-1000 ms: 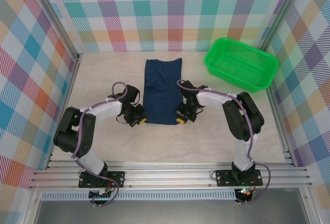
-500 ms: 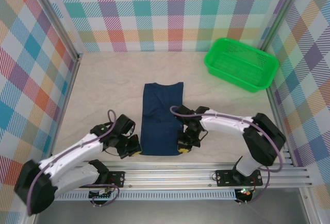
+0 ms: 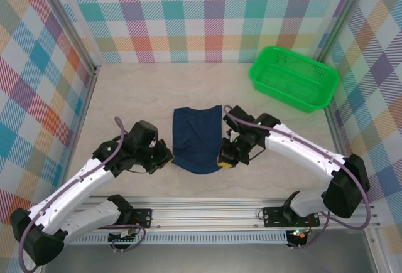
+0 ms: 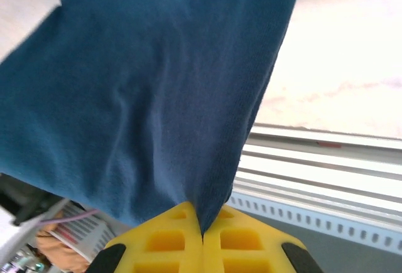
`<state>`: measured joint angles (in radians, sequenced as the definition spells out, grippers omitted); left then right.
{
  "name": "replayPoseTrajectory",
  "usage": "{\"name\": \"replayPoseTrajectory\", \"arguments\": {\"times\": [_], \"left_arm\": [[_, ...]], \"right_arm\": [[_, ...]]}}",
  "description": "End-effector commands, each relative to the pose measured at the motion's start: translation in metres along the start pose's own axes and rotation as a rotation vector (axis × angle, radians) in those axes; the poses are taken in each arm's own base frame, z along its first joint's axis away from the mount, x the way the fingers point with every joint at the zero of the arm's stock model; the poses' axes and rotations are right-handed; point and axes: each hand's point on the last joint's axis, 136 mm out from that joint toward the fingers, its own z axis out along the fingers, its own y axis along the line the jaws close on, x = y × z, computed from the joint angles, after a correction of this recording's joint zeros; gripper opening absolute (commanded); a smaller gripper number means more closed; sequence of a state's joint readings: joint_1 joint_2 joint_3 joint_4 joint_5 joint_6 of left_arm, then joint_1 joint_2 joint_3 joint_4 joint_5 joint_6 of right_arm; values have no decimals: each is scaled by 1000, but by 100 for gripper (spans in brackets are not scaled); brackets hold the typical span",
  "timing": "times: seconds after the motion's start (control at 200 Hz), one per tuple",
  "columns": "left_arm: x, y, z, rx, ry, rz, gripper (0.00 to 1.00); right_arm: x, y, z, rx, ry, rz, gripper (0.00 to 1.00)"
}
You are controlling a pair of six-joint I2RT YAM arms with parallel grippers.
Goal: Fold and stack the t-shirts
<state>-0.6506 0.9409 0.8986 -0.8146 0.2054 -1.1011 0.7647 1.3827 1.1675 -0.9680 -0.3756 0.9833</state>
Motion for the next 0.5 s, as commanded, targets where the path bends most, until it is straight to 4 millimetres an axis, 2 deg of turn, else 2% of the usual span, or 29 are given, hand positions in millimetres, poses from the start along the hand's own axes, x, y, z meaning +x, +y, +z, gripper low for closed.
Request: {"name": "replayPoseTrajectory", "arguments": {"times": [0.0,0.24,0.495], "left_arm": [[-28,-15,-11,-3,-95,0,0],[-70,-45,-14,-3,-165,8,0],[-110,-55,2,-14,-193,-14,0]], "right_arm": [[-18,4,-13,8,-30,25,0],[-68,30,-29,-56,-80,48,0],[-115,50,-37,-93,-130,54,0]]}}
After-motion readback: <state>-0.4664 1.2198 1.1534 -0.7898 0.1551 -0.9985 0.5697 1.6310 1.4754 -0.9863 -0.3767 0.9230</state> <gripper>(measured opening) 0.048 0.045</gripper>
